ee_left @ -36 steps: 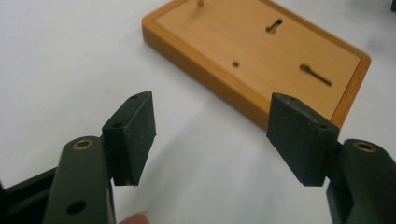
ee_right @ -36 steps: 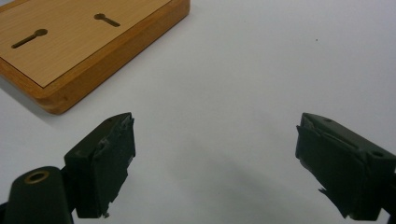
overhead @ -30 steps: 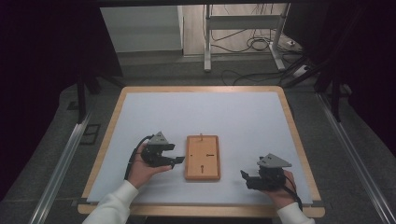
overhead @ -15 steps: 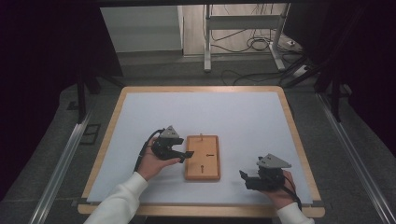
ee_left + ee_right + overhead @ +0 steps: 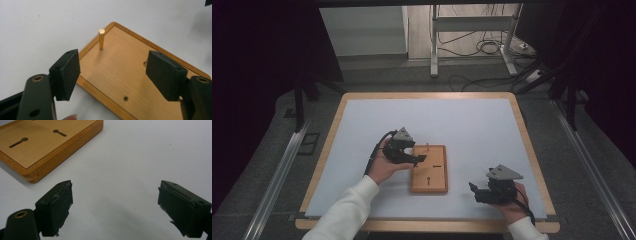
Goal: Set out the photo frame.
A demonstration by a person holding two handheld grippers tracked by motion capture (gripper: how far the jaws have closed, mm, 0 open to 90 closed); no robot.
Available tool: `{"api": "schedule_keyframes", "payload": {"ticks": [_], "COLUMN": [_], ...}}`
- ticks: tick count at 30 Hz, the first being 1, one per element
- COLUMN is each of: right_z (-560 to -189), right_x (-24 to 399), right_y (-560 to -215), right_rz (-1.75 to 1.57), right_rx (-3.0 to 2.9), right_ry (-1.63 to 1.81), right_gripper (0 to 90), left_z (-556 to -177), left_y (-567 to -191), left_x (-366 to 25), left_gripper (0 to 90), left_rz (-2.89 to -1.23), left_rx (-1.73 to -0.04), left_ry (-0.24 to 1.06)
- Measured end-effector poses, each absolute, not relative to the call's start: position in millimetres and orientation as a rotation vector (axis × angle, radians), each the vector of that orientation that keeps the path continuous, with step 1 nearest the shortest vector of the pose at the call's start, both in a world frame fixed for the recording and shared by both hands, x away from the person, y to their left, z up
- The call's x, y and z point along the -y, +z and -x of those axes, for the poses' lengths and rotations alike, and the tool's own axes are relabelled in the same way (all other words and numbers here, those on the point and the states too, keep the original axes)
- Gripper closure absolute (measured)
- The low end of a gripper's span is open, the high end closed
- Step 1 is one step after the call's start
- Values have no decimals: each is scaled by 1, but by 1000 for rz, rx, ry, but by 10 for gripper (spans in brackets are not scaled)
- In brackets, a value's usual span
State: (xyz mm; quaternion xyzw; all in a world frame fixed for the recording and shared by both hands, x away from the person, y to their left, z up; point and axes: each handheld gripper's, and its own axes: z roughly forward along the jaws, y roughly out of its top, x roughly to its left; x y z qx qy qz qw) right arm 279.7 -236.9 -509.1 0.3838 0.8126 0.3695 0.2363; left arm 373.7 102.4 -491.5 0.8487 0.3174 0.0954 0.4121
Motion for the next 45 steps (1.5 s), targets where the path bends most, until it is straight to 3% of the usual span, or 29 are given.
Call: {"api": "schedule_keyframes", "payload": {"ticks": [13, 24, 30, 31, 45], "right_z": [-279, -280, -279, -279, -279], "right_x": [236, 236, 236, 236, 236], "right_y": [-509, -510, -510, -510, -510], "right_rz": [-1051, -1044, -1039, -1040, -1030], "right_rx": [-2227, -2231, -2233, -2231, -2224], "right_ry": [1013, 1007, 1004, 1003, 1006], "right_gripper": [126, 126, 126, 126, 131], "left_z": [-396, -406, -409, -409, -414], "left_y": [-503, -507, -512, -514, -520], "left_x": [-90, -82, -78, -78, -77], "left_gripper": [273, 388, 492, 543, 767], "left_rz": [-2163, -2148, -2153, -2151, -2120], "left_rx": [-756, -736, -724, -726, -725], "left_ry": [222, 224, 237, 246, 204]}}
